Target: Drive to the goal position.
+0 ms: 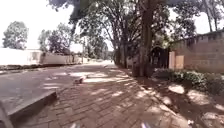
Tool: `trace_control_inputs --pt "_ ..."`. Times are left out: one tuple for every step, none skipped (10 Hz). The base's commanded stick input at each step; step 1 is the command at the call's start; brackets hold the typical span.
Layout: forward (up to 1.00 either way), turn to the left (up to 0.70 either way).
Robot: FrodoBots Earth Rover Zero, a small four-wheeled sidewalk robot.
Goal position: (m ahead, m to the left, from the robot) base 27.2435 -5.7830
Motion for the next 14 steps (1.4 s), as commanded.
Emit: trace_control_inputs --pt "0.5 0.0" --pt "0.5 0.0" --pt "0.5 0.0" --pt "0.5 0.0" --pt "0.5 0.0" --pt "0.5 0.0" --pt "0.5 0.0" --pt "0.5 0.0" --pt "0.5 0.0" --pt "0.5 0.0" --pt "0.5 0.0" --pt "0.5 0.0" --pt "0.5 0.0" --pt "0.5 0.0"
